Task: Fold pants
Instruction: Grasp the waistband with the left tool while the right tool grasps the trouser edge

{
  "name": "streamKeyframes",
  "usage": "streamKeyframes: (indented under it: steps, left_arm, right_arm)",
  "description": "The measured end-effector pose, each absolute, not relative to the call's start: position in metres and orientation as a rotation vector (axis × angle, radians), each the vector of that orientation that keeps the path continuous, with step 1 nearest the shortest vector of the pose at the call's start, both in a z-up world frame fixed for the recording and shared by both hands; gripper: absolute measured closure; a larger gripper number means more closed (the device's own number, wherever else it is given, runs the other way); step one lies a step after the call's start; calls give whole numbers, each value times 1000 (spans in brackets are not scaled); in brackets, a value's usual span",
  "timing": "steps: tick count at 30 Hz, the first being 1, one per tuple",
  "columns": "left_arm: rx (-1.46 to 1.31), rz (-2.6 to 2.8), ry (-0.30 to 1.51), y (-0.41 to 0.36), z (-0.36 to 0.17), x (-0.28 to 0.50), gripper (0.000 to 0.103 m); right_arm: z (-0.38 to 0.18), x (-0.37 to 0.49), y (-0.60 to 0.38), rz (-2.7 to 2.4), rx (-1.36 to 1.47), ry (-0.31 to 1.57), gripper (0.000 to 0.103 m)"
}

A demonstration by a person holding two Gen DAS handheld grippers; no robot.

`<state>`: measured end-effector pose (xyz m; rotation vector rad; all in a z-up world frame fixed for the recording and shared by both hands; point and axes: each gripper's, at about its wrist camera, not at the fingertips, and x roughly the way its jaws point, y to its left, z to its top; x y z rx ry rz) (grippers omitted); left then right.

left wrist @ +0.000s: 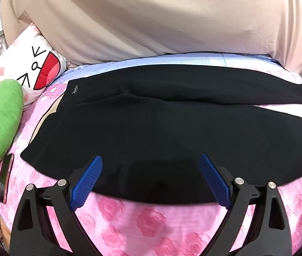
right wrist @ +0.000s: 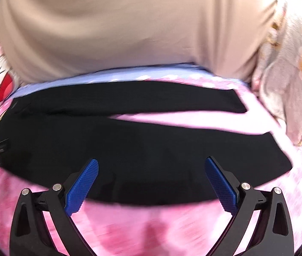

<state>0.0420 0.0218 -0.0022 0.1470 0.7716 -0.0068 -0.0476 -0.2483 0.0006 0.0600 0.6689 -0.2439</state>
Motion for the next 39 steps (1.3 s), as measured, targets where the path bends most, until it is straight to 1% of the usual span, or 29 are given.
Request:
streamKeyframes:
  steps: [4, 8, 12, 13, 15, 18, 20, 23, 24, 26, 27, 28, 29, 30, 32, 33, 34, 35, 36, 37, 39]
  left_arm:
    - [132, 16, 756, 33, 4, 64, 13]
    - [130, 59, 687, 48, 15, 92, 13]
    - [122, 108, 638, 74, 24, 135, 13]
    - [112, 123, 636, 83, 24, 148, 13]
    - [99, 150, 663, 100, 24, 174, 13]
    - [84, 203, 718, 131, 21, 215, 12]
    - [62, 199, 730, 153, 19, 238, 7]
    - [21, 213, 824, 188, 6, 280, 6]
    - [19, 244, 831, 201, 2, 293, 6]
    - [24, 261, 847, 220, -3, 315, 6]
    - [19, 257, 869, 228, -7, 326, 6]
    - [9, 272, 896, 239, -12, 340, 6]
    - [-1, 276, 906, 244, -15, 347, 6]
    - [-6, 284, 917, 251, -19, 358, 6]
    - [-20, 300, 935, 261, -28, 376, 7]
    - [-26, 311, 948, 264, -32, 382, 17]
    - [-39, 310, 960, 267, -35, 387, 51]
    - [-70, 302, 999, 269, -41, 392, 68]
    - [-110, 306, 1013, 273, -42, 393, 80]
    - [-150, 288, 1006, 273, -37, 390, 85]
    - [-172, 270, 972, 274, -24, 381, 90]
  right_arm:
    - [6, -11, -331, -305, 45, 679, 6]
    - [9, 37, -400, -329, 42, 705, 8]
    - [1, 84, -453, -343, 47, 747, 9]
    - [-2, 94, -461, -346, 44, 757, 11]
    - [-10, 120, -476, -353, 25, 795, 16]
    - [-20, 149, -493, -349, 11, 838, 18]
    - [-26, 163, -502, -350, 11, 854, 18]
    - [-40, 184, -515, -323, 55, 898, 18]
    - [-45, 190, -517, -314, 62, 915, 18]
    - [-45, 193, -518, -291, 76, 896, 27]
    - [-43, 194, -518, -280, 82, 893, 42]
    - [-42, 193, -517, -272, 84, 884, 71]
    - [-41, 193, -518, -240, 108, 885, 82]
    - [-40, 192, -516, -224, 130, 886, 90]
    - [-34, 188, -509, -237, 107, 869, 92]
    - [-32, 185, -506, -242, 93, 860, 93]
    - [-28, 181, -503, -246, 89, 847, 93]
    - [-25, 177, -502, -245, 94, 839, 93]
    - [-21, 172, -500, -249, 97, 827, 93]
    - [-17, 168, -499, -252, 99, 817, 93]
    - [-8, 158, -495, -255, 101, 795, 93]
